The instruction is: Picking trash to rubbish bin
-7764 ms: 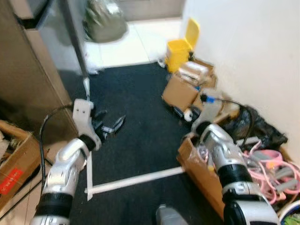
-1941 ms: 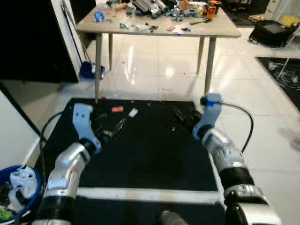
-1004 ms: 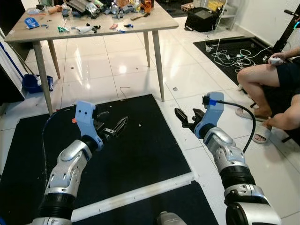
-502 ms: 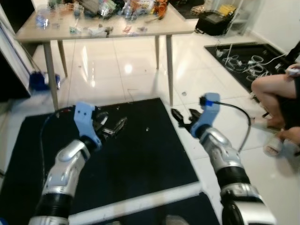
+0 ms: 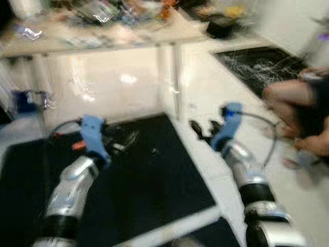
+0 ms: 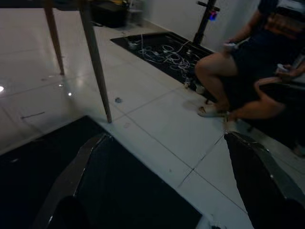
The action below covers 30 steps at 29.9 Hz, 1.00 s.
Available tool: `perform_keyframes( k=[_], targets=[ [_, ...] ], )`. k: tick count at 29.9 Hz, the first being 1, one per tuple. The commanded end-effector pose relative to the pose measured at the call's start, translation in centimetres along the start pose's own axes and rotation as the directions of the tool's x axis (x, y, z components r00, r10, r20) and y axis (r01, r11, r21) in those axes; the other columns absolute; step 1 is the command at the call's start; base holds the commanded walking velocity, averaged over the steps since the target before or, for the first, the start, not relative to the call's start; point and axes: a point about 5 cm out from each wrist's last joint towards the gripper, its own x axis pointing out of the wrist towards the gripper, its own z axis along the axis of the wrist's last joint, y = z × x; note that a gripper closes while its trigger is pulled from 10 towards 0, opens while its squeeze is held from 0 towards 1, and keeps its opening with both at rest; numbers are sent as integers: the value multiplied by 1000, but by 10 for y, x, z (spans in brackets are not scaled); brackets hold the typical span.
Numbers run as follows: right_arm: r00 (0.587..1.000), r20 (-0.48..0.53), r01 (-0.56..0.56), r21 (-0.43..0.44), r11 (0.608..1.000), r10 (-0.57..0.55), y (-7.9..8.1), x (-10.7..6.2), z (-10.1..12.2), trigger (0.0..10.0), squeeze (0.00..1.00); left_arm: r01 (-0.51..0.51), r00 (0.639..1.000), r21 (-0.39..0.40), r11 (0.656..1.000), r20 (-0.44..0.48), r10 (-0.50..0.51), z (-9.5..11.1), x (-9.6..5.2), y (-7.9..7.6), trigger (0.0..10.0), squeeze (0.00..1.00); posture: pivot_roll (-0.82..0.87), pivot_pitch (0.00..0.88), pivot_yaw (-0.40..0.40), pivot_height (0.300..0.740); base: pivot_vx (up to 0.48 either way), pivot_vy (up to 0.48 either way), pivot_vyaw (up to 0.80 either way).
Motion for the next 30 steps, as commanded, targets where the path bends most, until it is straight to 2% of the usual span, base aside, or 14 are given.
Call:
perform_keyframes(
  k=[1,30],
  targets=[
    [1000,10,10,17,1000,-10,-2,0,2,10000,0,-1,1000,12,1000,-12,1,-1,-1,1,10000,0,-110,0,24,740,262,0,0],
    [1000,19,13,23,1000,-14,-2,0,3,10000,0,7,1000,25,1000,-16,-6,-1,0,1,10000,0,-110,0,26,740,333,0,0]
  ],
)
